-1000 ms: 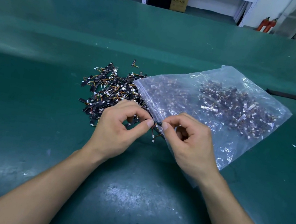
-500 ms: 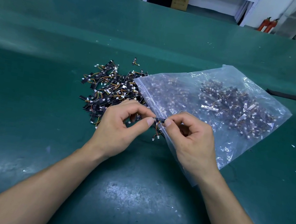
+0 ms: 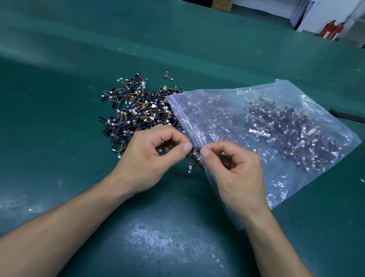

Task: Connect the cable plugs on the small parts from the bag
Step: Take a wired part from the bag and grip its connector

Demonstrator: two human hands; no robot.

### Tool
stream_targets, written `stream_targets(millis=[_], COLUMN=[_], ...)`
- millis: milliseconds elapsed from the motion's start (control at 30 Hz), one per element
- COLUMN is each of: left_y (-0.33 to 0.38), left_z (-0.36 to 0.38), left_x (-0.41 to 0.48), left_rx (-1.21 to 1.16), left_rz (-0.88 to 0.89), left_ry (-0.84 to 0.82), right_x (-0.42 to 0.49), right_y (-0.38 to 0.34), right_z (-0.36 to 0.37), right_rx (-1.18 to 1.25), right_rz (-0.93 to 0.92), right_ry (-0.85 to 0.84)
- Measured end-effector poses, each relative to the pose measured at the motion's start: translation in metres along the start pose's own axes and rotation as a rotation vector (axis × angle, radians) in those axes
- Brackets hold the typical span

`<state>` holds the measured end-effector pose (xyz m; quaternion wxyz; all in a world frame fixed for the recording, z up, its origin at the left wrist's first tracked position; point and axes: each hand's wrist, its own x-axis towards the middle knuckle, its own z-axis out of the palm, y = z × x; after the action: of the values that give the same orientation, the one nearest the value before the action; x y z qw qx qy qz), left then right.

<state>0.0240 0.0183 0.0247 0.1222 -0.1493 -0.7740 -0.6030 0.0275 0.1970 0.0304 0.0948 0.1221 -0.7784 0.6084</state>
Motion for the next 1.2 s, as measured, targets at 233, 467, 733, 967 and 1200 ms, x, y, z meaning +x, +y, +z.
stream_targets(millis=[233, 467, 733, 967, 1200], left_y=[-0.0027, -0.0015, -0.0001, -0.0034, -0.0057], left_z=[-0.0037, -0.0005, -0.0003, -0.0035, -0.0019], left_x=[0.0002, -0.0004, 0.0004, 0.0001, 0.0023], left_rx=[-0.024, 0.008, 0.039, 0.047, 0.052], left_rz=[-0.044, 0.000, 0.060, 0.145, 0.194], left_ry=[-0.022, 0.002, 0.017, -0.001, 0.055], right_x=[0.0018, 0.0004, 0.0012, 0.0016, -0.0002], right_y=[0.0011, 0.0022, 0.0073, 0.0053, 0.0032], right_z=[-0.0012, -0.0006, -0.0020, -0.0038, -0.0050], right_rx=[0.011, 0.039, -0.007, -0.072, -0.058], right_rz=[0.027, 0.022, -0.019, -0.101, -0.134], right_ry=[-0.003, -0.006, -0.008, -0.002, 0.002])
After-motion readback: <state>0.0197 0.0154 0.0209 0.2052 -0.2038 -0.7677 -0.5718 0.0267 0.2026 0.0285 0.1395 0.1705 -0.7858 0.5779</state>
